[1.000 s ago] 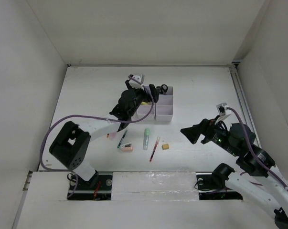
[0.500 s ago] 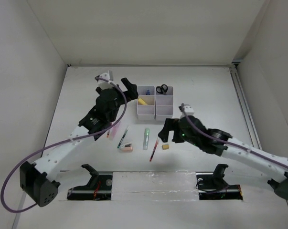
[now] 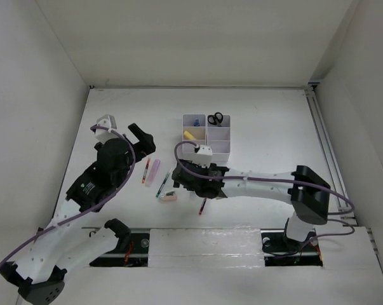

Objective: Sort the stationery into containers
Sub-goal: Grab a piece of stationery with the right arm

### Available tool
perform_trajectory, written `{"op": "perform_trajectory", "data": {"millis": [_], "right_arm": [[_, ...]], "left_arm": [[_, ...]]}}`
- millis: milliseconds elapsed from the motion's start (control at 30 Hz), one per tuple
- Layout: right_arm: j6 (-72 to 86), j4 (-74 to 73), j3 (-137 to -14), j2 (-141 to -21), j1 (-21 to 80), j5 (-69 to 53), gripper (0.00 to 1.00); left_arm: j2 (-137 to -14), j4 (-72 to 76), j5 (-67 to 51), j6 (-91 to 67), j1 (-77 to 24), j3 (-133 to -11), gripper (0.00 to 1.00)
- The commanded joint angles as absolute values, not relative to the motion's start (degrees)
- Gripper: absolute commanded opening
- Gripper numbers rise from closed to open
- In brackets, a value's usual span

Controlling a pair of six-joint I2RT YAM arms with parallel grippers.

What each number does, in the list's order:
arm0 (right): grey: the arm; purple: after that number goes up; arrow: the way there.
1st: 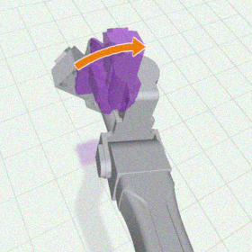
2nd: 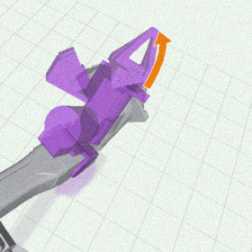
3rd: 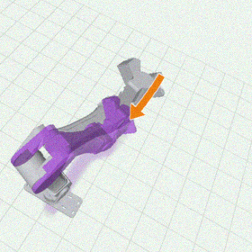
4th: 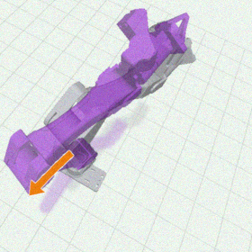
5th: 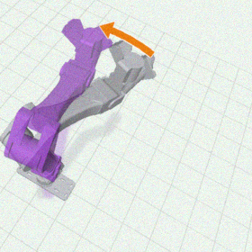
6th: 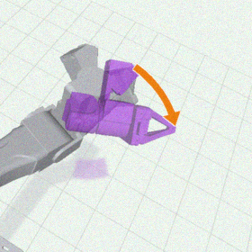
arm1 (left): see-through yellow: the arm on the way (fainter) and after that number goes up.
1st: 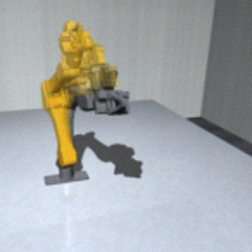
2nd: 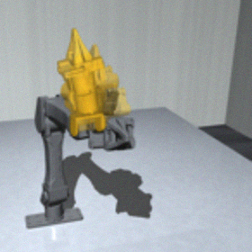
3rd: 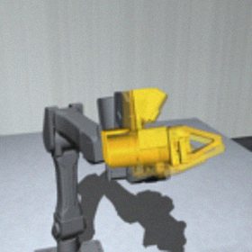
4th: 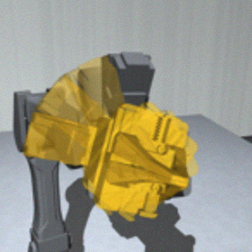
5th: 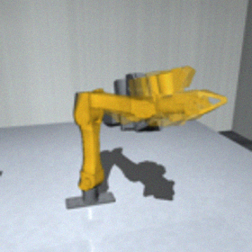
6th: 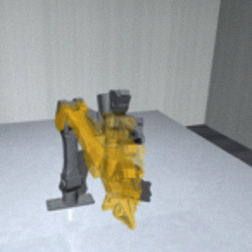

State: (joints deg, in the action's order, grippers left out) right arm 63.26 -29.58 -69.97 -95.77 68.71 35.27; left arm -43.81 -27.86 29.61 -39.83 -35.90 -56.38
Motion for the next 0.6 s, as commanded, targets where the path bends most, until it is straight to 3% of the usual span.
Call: {"op": "perform_trajectory", "data": {"millis": [0,567], "right_arm": [[66.97,-32.17,-72.07,-99.31,69.08,36.83,0.97],[68.99,-32.7,-72.5,-108.72,68.03,33.84,0.78]], "left_arm": [[-39.9,-30.94,30.5,-38.85,-35.95,-57.48,1.0],[-39.37,-29.79,28.04,-37.09,-35.95,-55.2,1.0]]}}
